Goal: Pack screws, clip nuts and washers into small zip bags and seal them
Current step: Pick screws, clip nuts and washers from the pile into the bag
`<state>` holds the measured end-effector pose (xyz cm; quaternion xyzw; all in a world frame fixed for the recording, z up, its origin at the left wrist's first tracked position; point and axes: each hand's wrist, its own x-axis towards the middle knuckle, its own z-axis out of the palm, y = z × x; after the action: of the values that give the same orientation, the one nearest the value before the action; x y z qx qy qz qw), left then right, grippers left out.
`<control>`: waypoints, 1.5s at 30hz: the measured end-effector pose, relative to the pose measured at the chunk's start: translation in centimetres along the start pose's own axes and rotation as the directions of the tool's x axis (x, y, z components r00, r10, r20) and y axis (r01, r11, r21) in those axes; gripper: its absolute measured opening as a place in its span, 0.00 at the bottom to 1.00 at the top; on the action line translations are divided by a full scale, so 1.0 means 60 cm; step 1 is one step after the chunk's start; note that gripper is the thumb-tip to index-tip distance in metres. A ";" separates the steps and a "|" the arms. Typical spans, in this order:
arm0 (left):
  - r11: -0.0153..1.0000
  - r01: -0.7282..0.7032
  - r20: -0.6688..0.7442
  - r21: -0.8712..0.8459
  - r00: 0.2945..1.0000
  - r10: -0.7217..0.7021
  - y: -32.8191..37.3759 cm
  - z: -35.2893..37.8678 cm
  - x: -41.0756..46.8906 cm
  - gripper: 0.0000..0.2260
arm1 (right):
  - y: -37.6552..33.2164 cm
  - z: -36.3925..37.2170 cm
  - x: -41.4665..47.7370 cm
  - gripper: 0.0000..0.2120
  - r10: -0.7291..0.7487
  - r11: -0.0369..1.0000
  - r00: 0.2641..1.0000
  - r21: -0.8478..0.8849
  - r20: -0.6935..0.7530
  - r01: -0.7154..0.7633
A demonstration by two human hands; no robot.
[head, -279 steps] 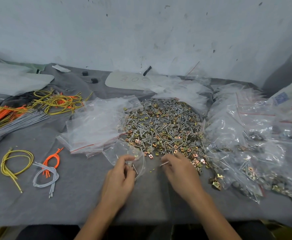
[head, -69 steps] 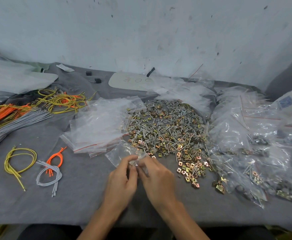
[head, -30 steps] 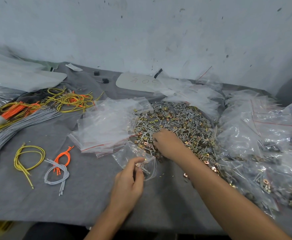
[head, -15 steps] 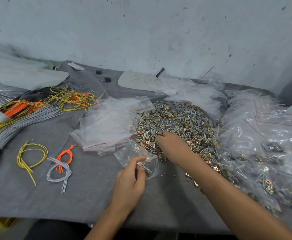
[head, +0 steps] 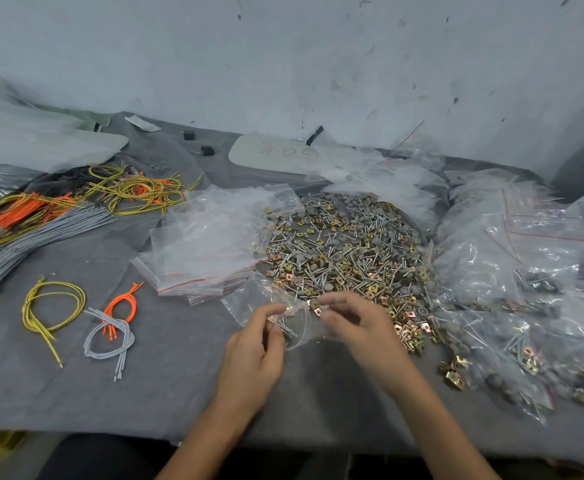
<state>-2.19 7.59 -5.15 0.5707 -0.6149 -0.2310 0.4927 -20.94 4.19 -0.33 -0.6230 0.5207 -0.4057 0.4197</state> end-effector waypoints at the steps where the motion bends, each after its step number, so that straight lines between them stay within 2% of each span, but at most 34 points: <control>1: 1.000 -0.002 0.000 0.001 1.000 0.002 0.001 0.000 0.000 0.12 | 0.001 0.007 -0.017 0.12 0.001 0.999 1.000 0.034 0.012 -0.001; 3: 1.000 -0.005 -0.005 0.006 1.000 0.005 0.004 0.000 0.000 0.12 | 0.004 0.022 -0.040 0.13 -0.004 1.000 0.999 0.023 0.034 0.003; 6: 1.000 0.006 -0.009 0.011 1.000 -0.006 0.004 -0.001 -0.001 0.12 | -0.001 0.049 -0.046 0.13 -0.044 0.979 0.998 -0.197 0.039 0.051; 8: 1.000 0.015 -0.013 0.007 1.000 -0.015 0.003 -0.001 -0.001 0.12 | -0.011 0.068 -0.040 0.13 -0.116 0.924 0.991 -0.358 0.066 0.132; 12: 1.000 0.024 -0.028 -0.009 0.999 -0.025 0.004 -0.001 0.000 0.12 | -0.026 0.090 -0.028 0.14 -0.142 0.849 0.989 -0.510 0.030 0.138; 20: 1.000 0.009 -0.041 -0.014 0.999 -0.010 0.004 -0.001 -0.001 0.12 | -0.025 0.093 -0.034 0.20 -0.178 0.859 0.983 -0.495 -0.048 0.131; 24: 1.000 0.028 -0.040 -0.006 0.999 -0.028 0.004 -0.001 0.000 0.12 | -0.024 0.092 -0.036 0.15 -0.150 0.902 0.988 -0.416 -0.045 0.118; 27: 0.999 0.032 -0.036 -0.010 0.999 -0.033 0.006 -0.002 -0.001 0.12 | -0.025 0.091 -0.036 0.11 -0.192 0.908 0.979 -0.390 -0.062 0.153; 32: 1.000 0.031 -0.037 0.001 0.999 -0.030 0.010 -0.003 -0.002 0.12 | -0.020 0.095 -0.035 0.04 -0.242 0.885 0.970 -0.415 -0.029 0.209; 34: 1.000 0.030 -0.037 -0.006 0.999 -0.030 0.010 -0.004 -0.002 0.12 | -0.016 0.092 -0.035 0.05 -0.251 0.889 0.968 -0.399 -0.011 0.226; 37: 0.999 0.022 -0.031 -0.025 0.999 -0.023 0.010 -0.002 -0.001 0.12 | -0.013 0.067 -0.028 0.06 -0.293 0.890 0.954 -0.383 -0.063 0.248; 40: 1.000 0.017 -0.034 -0.026 0.999 -0.018 0.010 -0.001 0.000 0.12 | -0.007 0.021 0.013 0.06 -0.252 0.860 0.962 -0.481 -0.105 0.173; 43: 0.999 0.022 -0.038 -0.027 0.999 -0.023 0.007 0.000 0.000 0.11 | -0.001 -0.017 0.070 0.04 -0.153 0.761 0.985 -0.645 -0.075 0.069; 45: 0.999 0.026 -0.043 -0.027 0.999 -0.027 0.005 0.000 0.000 0.12 | 0.002 -0.025 0.098 0.04 -0.112 0.700 0.993 -0.712 -0.037 0.052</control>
<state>-2.36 7.64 -4.87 0.5771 -0.5933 -0.2330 0.5105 -21.67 -1.80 0.42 -0.7427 0.6243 -0.2163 0.1088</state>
